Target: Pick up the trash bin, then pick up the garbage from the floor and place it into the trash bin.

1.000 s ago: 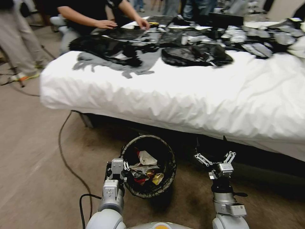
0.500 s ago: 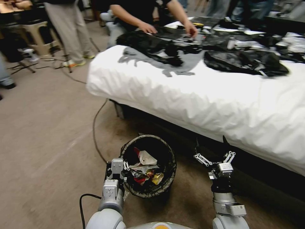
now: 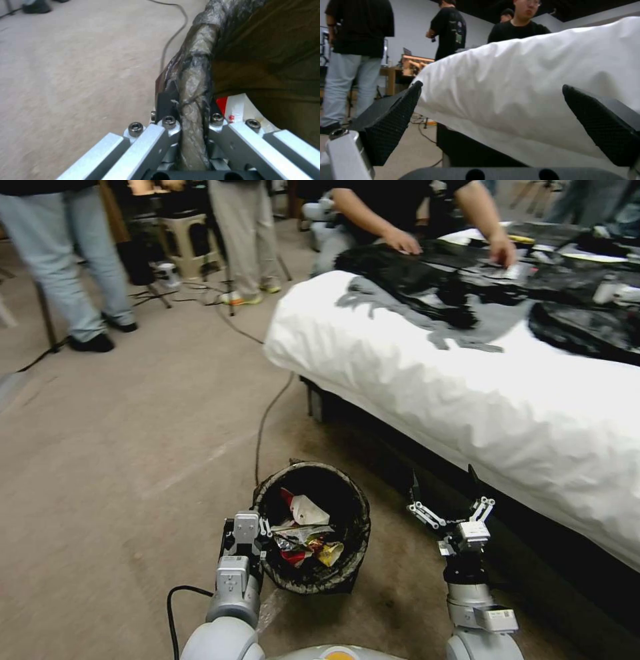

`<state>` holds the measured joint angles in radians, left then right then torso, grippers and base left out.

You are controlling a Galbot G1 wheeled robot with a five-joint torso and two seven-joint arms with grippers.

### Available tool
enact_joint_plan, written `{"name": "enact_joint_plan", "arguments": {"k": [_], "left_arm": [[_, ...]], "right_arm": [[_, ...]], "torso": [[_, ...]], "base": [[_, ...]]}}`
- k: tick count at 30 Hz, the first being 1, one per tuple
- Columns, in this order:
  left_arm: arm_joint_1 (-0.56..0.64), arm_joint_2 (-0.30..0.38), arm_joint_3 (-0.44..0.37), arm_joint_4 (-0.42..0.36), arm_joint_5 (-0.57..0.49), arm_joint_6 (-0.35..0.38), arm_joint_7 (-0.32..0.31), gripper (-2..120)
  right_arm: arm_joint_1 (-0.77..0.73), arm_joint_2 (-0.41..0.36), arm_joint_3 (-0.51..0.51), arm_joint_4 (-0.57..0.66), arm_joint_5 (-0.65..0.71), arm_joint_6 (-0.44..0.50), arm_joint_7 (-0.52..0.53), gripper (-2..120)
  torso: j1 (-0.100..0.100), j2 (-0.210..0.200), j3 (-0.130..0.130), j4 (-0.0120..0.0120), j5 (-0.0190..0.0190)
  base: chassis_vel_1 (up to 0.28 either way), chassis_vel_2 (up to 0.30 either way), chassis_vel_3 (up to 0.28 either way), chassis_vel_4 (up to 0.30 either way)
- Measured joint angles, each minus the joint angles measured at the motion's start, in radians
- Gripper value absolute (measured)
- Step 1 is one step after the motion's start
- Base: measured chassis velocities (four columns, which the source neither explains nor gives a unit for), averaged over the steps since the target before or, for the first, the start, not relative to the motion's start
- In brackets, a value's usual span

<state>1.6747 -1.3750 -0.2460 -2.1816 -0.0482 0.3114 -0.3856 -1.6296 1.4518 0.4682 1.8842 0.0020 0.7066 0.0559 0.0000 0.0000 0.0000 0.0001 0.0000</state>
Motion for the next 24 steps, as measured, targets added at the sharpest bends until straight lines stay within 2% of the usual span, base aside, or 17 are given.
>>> {"name": "enact_joint_plan", "arguments": {"k": [24], "left_arm": [[-0.005, 0.001, -0.003, -0.010, -0.005, 0.000, -0.001, 0]], "right_arm": [[0.002, 0.001, -0.001, -0.002, -0.004, -0.002, -0.004, 100]], "torso": [[0.000, 0.000, 0.000, -0.0001, -0.0001]], "base": [[0.125, 0.128, 0.125, 0.128]]}}
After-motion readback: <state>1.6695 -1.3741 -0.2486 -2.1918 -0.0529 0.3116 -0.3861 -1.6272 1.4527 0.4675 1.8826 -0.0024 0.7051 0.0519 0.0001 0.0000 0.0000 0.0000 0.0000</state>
